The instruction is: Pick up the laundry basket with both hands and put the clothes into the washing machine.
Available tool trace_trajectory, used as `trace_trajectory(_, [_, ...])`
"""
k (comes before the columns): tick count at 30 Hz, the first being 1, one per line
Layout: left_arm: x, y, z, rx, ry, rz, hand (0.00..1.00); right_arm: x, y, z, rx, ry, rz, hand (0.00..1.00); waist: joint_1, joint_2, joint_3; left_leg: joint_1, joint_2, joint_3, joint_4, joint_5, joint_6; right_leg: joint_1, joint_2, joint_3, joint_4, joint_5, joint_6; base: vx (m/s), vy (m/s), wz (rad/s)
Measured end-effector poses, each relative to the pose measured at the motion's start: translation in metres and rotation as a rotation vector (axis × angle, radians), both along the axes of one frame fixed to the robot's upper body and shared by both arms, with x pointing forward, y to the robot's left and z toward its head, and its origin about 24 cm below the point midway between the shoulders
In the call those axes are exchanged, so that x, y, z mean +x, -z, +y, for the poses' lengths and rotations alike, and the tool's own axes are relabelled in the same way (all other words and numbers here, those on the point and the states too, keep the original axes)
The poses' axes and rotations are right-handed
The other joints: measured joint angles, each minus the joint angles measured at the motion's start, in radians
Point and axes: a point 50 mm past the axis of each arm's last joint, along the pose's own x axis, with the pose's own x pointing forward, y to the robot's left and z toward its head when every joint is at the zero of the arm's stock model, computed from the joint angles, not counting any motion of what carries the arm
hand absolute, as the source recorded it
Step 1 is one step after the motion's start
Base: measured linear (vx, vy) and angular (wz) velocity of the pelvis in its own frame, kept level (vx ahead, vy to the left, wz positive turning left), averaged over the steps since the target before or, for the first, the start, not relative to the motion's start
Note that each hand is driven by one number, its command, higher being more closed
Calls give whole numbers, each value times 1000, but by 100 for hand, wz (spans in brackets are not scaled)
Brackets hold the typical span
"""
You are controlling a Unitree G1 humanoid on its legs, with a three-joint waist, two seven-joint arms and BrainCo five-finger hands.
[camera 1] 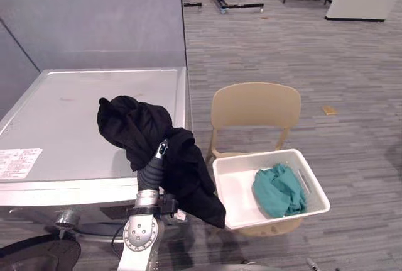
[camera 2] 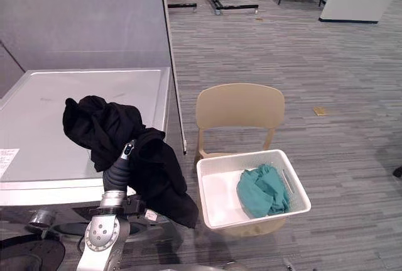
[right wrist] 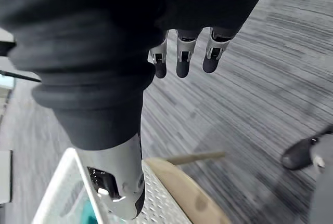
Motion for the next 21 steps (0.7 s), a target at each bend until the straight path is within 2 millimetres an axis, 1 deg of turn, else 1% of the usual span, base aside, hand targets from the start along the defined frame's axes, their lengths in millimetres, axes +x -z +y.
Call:
trace_trajectory(1, [0, 0, -1, -1, 4, 0, 100, -4, 5, 6, 33, -4, 18, 0, 9, -2, -1, -2, 3, -4, 6, -2, -1, 4, 1, -16, 5, 0, 0, -1, -15, 19])
trace_trajectory(2, [0, 0, -1, -2, 6, 0, 100, -5, 8, 11, 59, -20, 28, 0, 10, -7, -3, -1, 4, -10, 6, -2, -1, 7, 1, -20, 6, 0, 0, 0, -14, 18])
trace_trajectory(3, [0, 0, -1, -2, 4, 0, 100, -5, 9, 13, 68, -29, 31, 0, 12, -9, -4, -1, 5, -11, 6, -2, -1, 8, 1, -20, 8, 0, 0, -1, -9, 14])
trace_trajectory(6, [0, 0, -1, 0, 6, -1, 100, -5, 15, 21, 104, -67, 58, 0, 32, -15, -1, -2, 6, -29, 10, -2, -1, 6, -2, -28, 28, 0, 1, -9, 2, 12])
trace_trajectory(7, [0, 0, -2, -2, 11, -2, 100, -5, 18, 26, 126, -83, 75, 0, 39, -17, 0, -6, 8, -34, 16, -3, 1, -4, -5, -45, 53, -3, 4, -32, 11, 24])
trace_trajectory(8, [0, -1, -2, -13, 15, -4, 100, -3, 21, 31, 145, -107, 85, 0, 42, -19, 1, -27, 8, -57, 36, -8, 6, -30, -17, -62, 102, -14, 20, -31, 10, 34])
trace_trajectory(9, [1, -1, -2, -18, 17, -6, 100, -2, 21, 31, 146, -119, 88, 0, 42, -18, 5, -42, 7, -72, 54, -12, 8, -42, -22, -65, 132, -22, 28, -37, 14, 60])
trace_trajectory(10, [1, -1, -2, -26, 20, -7, 100, -2, 22, 31, 151, -127, 97, 0, 41, -18, 9, -71, 4, -105, 86, -19, 13, -70, -31, -55, 198, -37, 36, -30, 34, 81])
trace_trajectory(11, [1, -1, -4, -38, 23, -6, 100, -1, 24, 32, 159, -128, 108, 0, 42, -13, 14, -99, -2, -143, 116, -27, 20, -93, -42, -28, 258, -57, 28, -30, 37, 87])
trace_trajectory(12, [1, -2, -3, -40, 17, -8, 100, -1, 25, 33, 163, -130, 111, 0, 42, -14, 17, -109, -7, -162, 129, -31, 23, -98, -48, -15, 282, -70, 31, -13, 22, 97])
trace_trajectory(13, [1, -2, -2, -48, 6, -11, 100, -3, 27, 36, 180, -124, 118, 0, 48, -28, 20, -126, -18, -198, 152, -39, 25, -96, -58, 3, 312, -100, 29, -5, -33, 90])
trace_trajectory(14, [1, -2, -2, -61, 4, -12, 100, -4, 28, 39, 197, -121, 124, 0, 67, -39, 15, -146, -24, -227, 174, -51, 15, -94, -61, 12, 324, -124, 22, -5, -78, 95])
trace_trajectory(15, [0, -2, -1, -68, -6, -12, 100, -4, 28, 40, 202, -116, 123, 0, 78, -45, 12, -168, -30, -254, 192, -53, 13, -90, -64, 11, 323, -144, 16, -3, -91, 71])
trace_trajectory(17, [0, -2, 0, -82, -9, -10, 100, -2, 29, 42, 213, -111, 115, 0, 92, -47, 11, -205, -41, -298, 221, -51, 15, -74, -65, 7, 301, -173, 9, -1, -90, 78])
trace_trajectory(18, [0, -2, -1, -90, -9, -9, 100, 3, 30, 42, 219, -110, 110, 0, 97, -48, 11, -237, -50, -341, 252, -49, 10, -59, -65, -1, 289, -194, 14, -41, -136, 118])
trace_trajectory(19, [0, -2, -3, -104, 2, -8, 100, 5, 30, 39, 212, -111, 106, 0, 94, -38, 16, -271, -63, -385, 285, -46, 4, -46, -64, -31, 283, -209, 11, -42, -112, 116])
trace_trajectory(20, [0, -2, -5, -112, 11, -8, 100, 6, 30, 37, 206, -110, 104, 0, 95, -30, 20, -291, -67, -406, 298, -41, -3, -42, -63, -52, 284, -217, 11, -93, -113, 133])
trace_trajectory(21, [0, -3, -9, -126, 27, -12, 100, 8, 30, 34, 198, -111, 105, 0, 92, -19, 24, -341, -75, -417, 324, -21, -33, -44, -72, -99, 291, -236, 7, -94, -59, 126])
